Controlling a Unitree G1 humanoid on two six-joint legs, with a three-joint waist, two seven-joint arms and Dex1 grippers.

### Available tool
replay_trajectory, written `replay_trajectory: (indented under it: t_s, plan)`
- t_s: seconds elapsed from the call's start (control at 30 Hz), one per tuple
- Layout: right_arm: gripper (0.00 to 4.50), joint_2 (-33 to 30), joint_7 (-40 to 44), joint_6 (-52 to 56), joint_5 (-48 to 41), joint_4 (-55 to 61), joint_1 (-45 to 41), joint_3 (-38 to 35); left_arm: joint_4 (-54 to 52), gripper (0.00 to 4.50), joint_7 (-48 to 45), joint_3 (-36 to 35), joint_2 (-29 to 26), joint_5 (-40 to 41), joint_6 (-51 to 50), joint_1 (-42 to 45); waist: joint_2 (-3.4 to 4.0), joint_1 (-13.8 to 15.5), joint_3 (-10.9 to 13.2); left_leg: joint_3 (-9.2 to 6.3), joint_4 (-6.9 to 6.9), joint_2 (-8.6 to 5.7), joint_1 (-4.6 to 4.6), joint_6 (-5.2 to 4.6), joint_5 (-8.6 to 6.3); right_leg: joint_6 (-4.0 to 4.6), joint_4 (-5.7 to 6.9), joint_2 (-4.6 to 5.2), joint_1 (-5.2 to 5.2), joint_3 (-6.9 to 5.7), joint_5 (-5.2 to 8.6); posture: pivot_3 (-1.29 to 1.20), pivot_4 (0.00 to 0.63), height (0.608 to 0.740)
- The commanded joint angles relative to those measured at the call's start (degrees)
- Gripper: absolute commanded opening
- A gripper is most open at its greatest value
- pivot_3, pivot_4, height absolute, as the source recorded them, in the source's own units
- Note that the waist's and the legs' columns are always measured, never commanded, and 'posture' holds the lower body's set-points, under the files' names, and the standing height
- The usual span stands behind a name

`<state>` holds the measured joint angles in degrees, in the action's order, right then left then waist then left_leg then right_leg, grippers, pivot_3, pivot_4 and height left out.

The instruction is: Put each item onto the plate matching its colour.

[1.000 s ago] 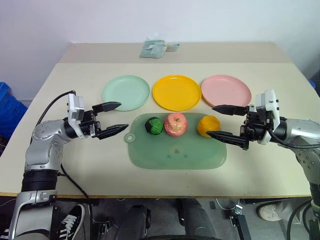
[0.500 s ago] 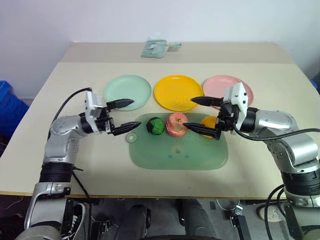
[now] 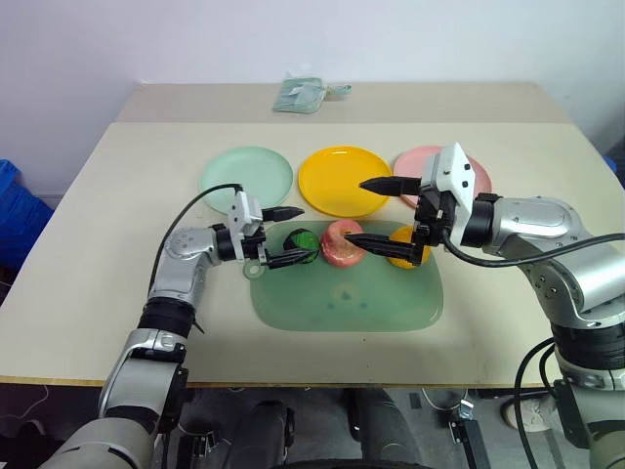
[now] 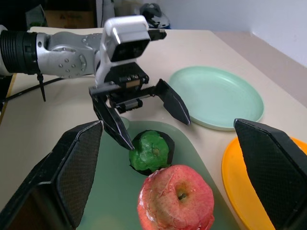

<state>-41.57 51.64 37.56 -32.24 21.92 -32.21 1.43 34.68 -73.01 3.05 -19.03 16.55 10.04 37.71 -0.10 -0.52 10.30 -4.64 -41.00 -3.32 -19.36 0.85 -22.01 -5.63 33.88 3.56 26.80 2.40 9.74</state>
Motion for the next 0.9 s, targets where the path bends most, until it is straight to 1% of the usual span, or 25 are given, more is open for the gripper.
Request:
replay_trajectory:
  t_s: [0.03,0.3,0.37,0.53,0.63,0.67,0.77,0.9]
  plan:
    - [4.46,-0.3,-0.8,-0.6,-0.1,2.1,0.7,-1.8,2.9,4.5,0.1,0.6,1.0,-1.6,3.2,1.7,0.0,0.0,0.0,0.0,0.0,0.0,-0.01,0.0,0.0,0.0,0.0,0.0,0.0,0.0,0.0,0.0,0.15,0.74]
    - [4.46,-1.4,-1.3,-1.3,0.2,2.3,1.6,-2.7,8.6,4.5,-0.7,1.2,2.0,-4.2,5.9,2.5,0.0,-0.1,0.0,0.0,0.0,0.0,0.01,-0.02,-0.01,0.0,0.02,0.0,0.0,0.0,0.0,0.0,0.15,0.74]
    - [4.46,-1.5,-1.4,-1.5,0.4,2.3,1.7,-2.6,9.5,4.5,-0.9,1.1,2.1,-4.4,6.6,2.4,0.0,0.0,0.0,0.0,0.0,0.0,0.01,-0.26,-0.14,0.0,0.03,-0.01,0.0,0.0,0.0,0.0,0.15,0.74]
    - [4.46,-1.5,-1.7,-1.6,0.7,2.3,1.4,-2.6,11.1,4.5,-1.1,0.9,2.2,-4.9,7.5,2.2,0.0,0.0,0.0,0.0,-0.01,0.0,0.01,-0.27,-0.15,0.0,0.02,0.0,0.01,0.0,0.0,0.0,0.15,0.74]
    - [4.5,-1.6,-1.9,-1.8,0.9,2.2,1.3,-2.7,11.7,3.69,0.3,0.6,2.3,-5.4,8.7,2.4,0.0,0.0,0.0,0.0,-0.01,0.0,0.01,-0.28,-0.15,0.0,0.02,0.0,0.0,0.0,0.0,0.0,0.15,0.74]
    - [4.5,-1.6,-1.9,-1.8,0.9,2.3,1.2,-2.6,11.8,3.31,0.8,0.6,2.5,-5.5,9.3,2.5,0.0,0.0,0.0,0.0,-0.01,0.0,0.01,-0.27,-0.15,0.0,0.02,0.0,0.0,0.0,0.0,0.0,0.15,0.74]
    - [4.5,-1.6,-1.9,-1.9,1.0,2.1,1.0,-2.5,12.0,3.31,1.4,0.5,2.8,-5.7,10.3,2.7,0.0,0.0,0.0,0.0,-0.01,0.0,0.01,-0.27,-0.15,0.0,0.02,0.0,0.0,0.0,0.0,0.0,0.15,0.74]
    - [4.5,-1.6,-2.0,-2.0,1.0,2.0,0.8,-2.4,10.5,3.31,1.5,-0.8,2.5,-4.1,8.6,2.9,0.0,0.0,0.0,0.0,-0.01,0.0,0.01,-0.27,-0.15,0.0,0.02,0.0,0.0,0.0,0.0,0.0,0.15,0.74]
